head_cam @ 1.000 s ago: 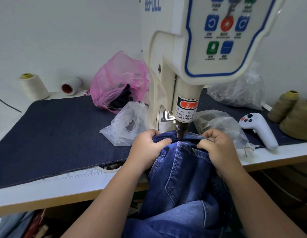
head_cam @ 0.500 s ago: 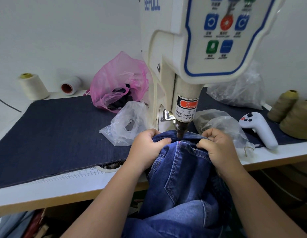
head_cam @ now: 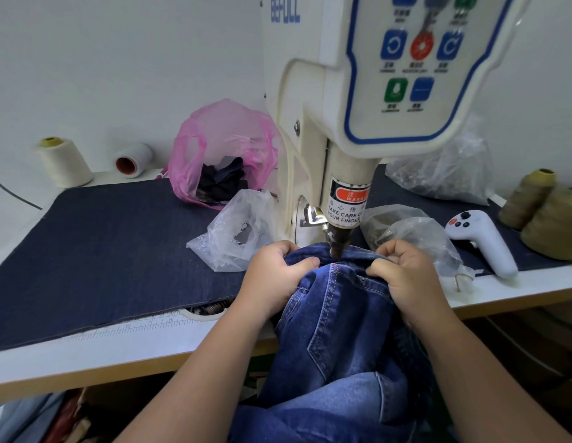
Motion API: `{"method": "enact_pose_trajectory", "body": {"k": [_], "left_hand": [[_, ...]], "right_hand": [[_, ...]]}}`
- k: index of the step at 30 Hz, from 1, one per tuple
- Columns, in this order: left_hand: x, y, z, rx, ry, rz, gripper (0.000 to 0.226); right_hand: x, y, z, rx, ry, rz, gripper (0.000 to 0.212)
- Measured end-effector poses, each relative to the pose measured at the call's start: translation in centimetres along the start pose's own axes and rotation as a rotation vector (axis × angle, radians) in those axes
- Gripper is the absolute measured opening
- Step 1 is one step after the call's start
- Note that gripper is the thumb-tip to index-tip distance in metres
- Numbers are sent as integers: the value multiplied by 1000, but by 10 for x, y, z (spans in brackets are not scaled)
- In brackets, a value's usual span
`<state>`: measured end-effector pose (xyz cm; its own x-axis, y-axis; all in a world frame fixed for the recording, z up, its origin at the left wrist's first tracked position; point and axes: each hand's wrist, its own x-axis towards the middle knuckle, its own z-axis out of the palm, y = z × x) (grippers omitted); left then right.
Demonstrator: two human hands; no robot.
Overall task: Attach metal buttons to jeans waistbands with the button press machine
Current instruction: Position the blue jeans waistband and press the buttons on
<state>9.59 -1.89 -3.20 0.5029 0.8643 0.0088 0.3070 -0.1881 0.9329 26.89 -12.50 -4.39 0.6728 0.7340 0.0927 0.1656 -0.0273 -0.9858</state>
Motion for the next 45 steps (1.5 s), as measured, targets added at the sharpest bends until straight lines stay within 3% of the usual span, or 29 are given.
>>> {"method": "enact_pose_trajectory", "body": {"k": [45], "left_hand": [[0,1,-1,-23,-3,-30,23]], "right_hand": [[0,-2,1,9,-11,6,10]]}}
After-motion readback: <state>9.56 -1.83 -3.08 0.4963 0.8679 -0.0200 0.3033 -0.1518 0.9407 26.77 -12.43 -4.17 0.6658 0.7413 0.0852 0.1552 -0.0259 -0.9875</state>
